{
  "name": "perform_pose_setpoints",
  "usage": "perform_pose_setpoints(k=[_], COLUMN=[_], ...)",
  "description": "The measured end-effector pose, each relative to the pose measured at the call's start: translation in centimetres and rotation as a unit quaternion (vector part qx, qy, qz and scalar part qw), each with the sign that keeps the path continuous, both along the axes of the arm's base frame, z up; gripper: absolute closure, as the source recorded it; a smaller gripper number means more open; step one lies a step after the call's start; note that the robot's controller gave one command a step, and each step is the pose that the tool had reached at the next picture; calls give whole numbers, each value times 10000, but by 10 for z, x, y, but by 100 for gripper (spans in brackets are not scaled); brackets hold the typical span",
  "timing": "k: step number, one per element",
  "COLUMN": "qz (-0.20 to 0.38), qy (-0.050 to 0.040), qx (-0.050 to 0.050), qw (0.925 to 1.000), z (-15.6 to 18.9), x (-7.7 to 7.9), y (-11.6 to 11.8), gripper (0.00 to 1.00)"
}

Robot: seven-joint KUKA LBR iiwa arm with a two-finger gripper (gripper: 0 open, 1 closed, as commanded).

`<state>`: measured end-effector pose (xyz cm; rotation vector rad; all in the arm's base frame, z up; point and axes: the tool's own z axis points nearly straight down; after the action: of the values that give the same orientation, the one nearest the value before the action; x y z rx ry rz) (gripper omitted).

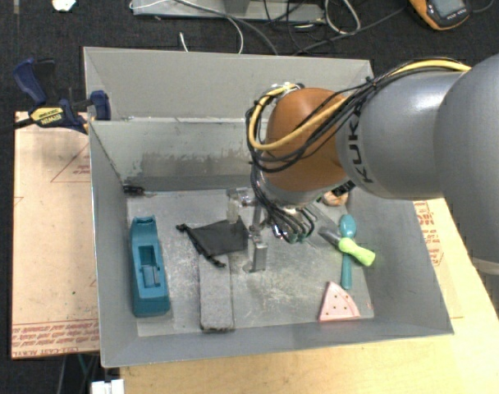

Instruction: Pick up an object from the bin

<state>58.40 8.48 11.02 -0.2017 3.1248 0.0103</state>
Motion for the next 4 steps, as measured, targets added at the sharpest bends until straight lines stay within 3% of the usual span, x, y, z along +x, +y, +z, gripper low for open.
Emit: perform_pose_setpoints(k=[1,2,3,4], qz=[235,-254,-704,-706], qy=[2,16,-30,-30], qx=[7,12,30,30], qw=[9997,9997,9975,9975], z=[13,-13,-31,-31], x=[11,5,6,5], y=[4,10,20,20], gripper=[0,0,100,100])
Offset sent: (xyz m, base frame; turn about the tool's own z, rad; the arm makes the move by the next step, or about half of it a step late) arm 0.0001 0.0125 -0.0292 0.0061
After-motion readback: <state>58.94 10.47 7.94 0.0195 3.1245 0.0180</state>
